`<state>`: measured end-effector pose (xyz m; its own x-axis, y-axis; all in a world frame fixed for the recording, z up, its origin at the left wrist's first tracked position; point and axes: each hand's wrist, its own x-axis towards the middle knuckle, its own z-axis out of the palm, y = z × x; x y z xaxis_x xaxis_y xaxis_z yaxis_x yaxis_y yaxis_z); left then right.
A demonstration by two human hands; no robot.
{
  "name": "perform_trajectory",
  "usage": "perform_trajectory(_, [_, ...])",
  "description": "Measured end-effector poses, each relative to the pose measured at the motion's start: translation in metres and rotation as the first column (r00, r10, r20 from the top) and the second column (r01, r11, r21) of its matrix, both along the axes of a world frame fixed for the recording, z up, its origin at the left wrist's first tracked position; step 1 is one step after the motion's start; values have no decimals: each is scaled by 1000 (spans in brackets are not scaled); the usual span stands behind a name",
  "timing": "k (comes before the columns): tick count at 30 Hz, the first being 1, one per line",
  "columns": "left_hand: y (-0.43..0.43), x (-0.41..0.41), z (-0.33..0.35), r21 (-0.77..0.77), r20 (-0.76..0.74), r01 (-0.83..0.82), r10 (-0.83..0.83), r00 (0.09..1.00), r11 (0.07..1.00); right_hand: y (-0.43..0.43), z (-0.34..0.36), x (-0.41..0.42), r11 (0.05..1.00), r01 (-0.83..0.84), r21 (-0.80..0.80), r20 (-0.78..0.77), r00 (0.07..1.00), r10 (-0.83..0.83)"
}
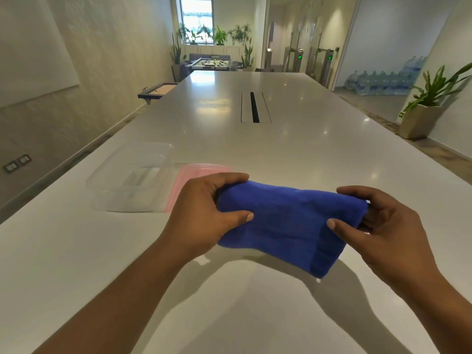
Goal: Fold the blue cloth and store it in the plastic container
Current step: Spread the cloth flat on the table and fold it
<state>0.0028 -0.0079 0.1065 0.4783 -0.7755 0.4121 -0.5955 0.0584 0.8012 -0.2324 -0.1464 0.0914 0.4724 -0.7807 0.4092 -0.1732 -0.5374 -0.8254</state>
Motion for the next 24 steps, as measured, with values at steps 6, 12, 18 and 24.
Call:
perform_trajectory(6, [-4,-5,-1,-159,-581,-51,-51,812,986,-6,3,1,938,-213,273,285,949,133])
perform_trajectory(12, [3,-1,-13,-113,-343,-49,7,939,992,-12,0,1,988,-55,147,-8,998,57])
perform_trajectory(18, [7,3,-18,-30,111,-188,190,975,982,-14,0,4,998,8,-59,-165,986,-18])
perform_trajectory(24, [12,6,-21,-63,-26,-82,81,996,995,-11,2,5,984,-114,139,36,993,110])
